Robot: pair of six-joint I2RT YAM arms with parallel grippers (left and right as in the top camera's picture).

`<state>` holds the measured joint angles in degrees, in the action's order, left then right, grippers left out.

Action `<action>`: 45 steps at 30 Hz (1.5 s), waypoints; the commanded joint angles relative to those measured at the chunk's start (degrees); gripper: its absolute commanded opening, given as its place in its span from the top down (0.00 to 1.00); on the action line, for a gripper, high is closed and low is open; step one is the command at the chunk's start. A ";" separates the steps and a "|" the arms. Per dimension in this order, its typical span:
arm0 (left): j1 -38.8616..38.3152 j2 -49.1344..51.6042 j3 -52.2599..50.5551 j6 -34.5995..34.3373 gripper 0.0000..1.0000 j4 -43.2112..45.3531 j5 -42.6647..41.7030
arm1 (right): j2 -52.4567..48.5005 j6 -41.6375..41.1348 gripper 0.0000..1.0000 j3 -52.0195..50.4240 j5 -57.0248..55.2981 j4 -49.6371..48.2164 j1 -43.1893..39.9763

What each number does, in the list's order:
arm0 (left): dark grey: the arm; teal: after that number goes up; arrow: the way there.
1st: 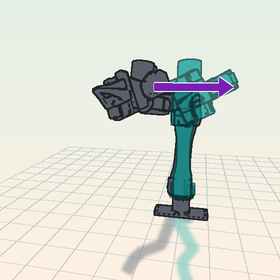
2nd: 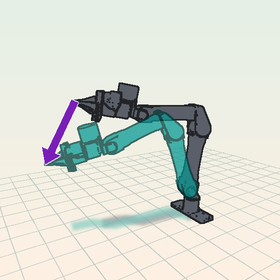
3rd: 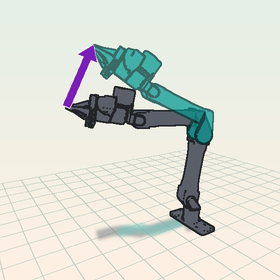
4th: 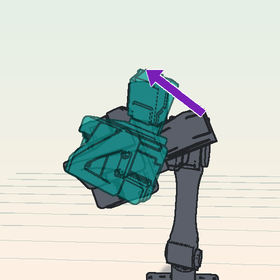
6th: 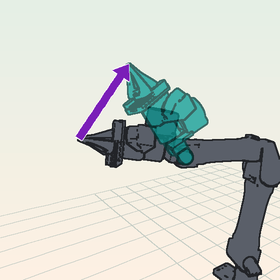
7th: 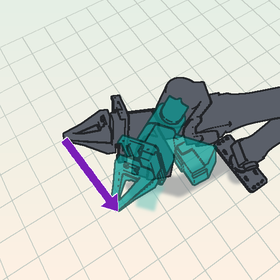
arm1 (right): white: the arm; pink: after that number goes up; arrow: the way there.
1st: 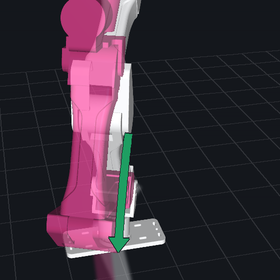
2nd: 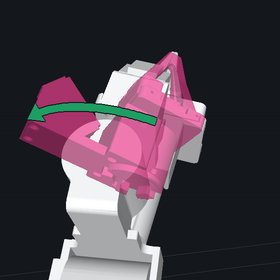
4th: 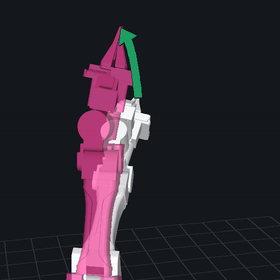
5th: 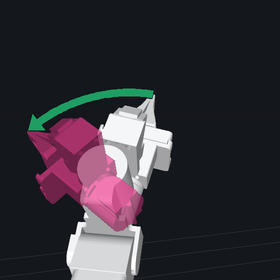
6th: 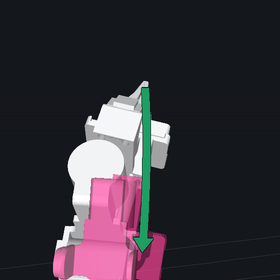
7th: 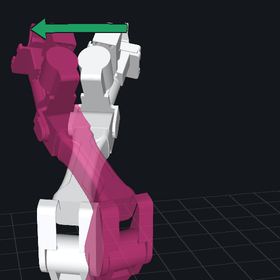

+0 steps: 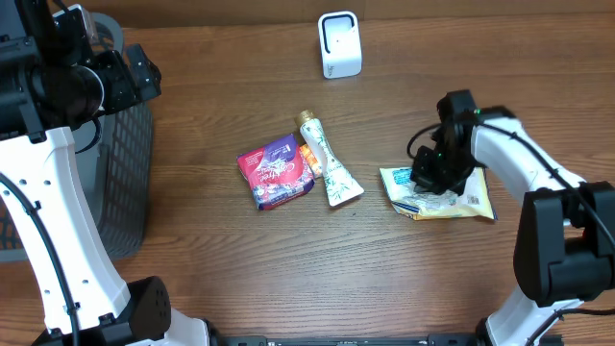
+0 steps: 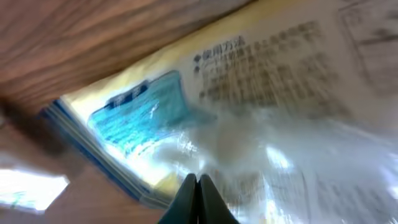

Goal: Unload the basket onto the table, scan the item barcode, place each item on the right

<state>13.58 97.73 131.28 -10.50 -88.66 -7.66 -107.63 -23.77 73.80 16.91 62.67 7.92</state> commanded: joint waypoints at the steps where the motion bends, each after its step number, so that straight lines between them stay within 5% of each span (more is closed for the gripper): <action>1: -0.11 -0.24 0.76 0.22 0.00 0.20 0.42 | 0.17 3.78 0.96 8.37 -0.85 5.97 -0.66; 9: -0.11 -0.24 0.76 0.22 0.00 0.20 0.42 | 0.17 7.52 0.95 9.33 -2.60 16.74 -0.04; 11: -0.11 -0.24 0.76 0.24 0.00 0.20 0.42 | 0.17 7.54 0.82 7.08 -3.41 15.50 0.55; 20: -0.11 -0.24 0.76 0.24 0.00 0.22 0.42 | 0.17 17.29 0.63 3.34 -3.45 11.87 4.17; 29: -0.11 -0.24 0.76 0.22 0.00 0.20 0.42 | 0.17 18.71 0.55 3.34 -10.03 8.07 9.09; 45: -0.11 -0.24 0.76 0.22 0.00 0.20 0.42 | 0.15 19.15 0.55 0.52 -11.54 4.55 12.33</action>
<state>13.58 97.73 131.28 -10.50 -88.66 -7.64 -107.63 -5.04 76.31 6.35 67.85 20.25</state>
